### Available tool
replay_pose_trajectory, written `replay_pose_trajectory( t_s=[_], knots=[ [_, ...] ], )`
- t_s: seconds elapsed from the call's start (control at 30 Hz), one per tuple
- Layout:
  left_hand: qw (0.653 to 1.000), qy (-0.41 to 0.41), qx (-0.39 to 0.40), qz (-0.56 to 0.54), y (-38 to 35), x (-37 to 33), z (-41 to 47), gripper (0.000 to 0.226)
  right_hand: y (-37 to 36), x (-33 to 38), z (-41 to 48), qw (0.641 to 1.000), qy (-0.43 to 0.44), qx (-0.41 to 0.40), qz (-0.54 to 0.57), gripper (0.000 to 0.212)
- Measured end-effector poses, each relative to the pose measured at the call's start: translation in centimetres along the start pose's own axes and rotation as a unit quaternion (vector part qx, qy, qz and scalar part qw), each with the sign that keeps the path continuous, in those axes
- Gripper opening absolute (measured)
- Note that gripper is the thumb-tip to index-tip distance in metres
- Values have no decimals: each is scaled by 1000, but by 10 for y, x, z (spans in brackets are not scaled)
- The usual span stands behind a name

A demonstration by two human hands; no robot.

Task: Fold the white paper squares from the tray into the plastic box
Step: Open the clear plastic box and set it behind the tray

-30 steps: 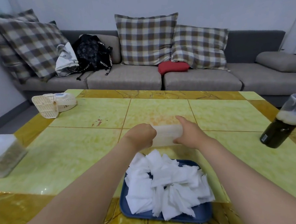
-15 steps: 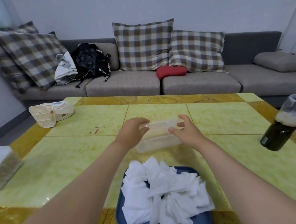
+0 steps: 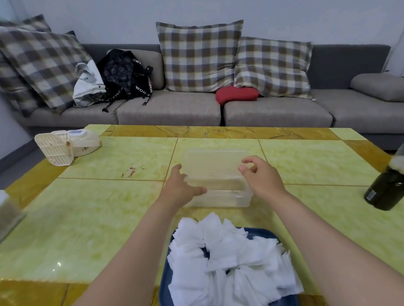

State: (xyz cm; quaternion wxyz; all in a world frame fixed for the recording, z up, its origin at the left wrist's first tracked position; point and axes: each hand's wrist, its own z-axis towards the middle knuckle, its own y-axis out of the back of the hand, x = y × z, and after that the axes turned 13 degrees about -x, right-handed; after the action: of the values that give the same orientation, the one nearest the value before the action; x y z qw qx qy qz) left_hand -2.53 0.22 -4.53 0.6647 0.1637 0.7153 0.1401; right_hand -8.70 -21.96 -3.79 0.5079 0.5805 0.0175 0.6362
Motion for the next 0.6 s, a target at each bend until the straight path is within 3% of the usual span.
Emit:
replay_pose_trajectory(
  t_s=[0.1,0.17,0.27,0.37,0.47,0.6],
  knots=[
    [999,-42,4,19,-1,7,-3,116,-2,-6,-6,992,17,79,-98,71],
    [996,-73,-5,57,0,9,-7,113,-1,-6,-10,976,25,127,-178,84],
    [976,-146,11,162,2,7,-14,95,5,-5,-14,959,21,174,-223,75],
    [947,-179,76,256,4,5,-18,76,11,-4,-20,945,51,197,-256,75],
    [936,-185,98,284,4,4,-18,73,16,-1,-25,953,106,175,-222,84],
    [934,-194,84,288,5,3,-18,72,20,-1,-25,947,139,195,-212,73]
  ],
)
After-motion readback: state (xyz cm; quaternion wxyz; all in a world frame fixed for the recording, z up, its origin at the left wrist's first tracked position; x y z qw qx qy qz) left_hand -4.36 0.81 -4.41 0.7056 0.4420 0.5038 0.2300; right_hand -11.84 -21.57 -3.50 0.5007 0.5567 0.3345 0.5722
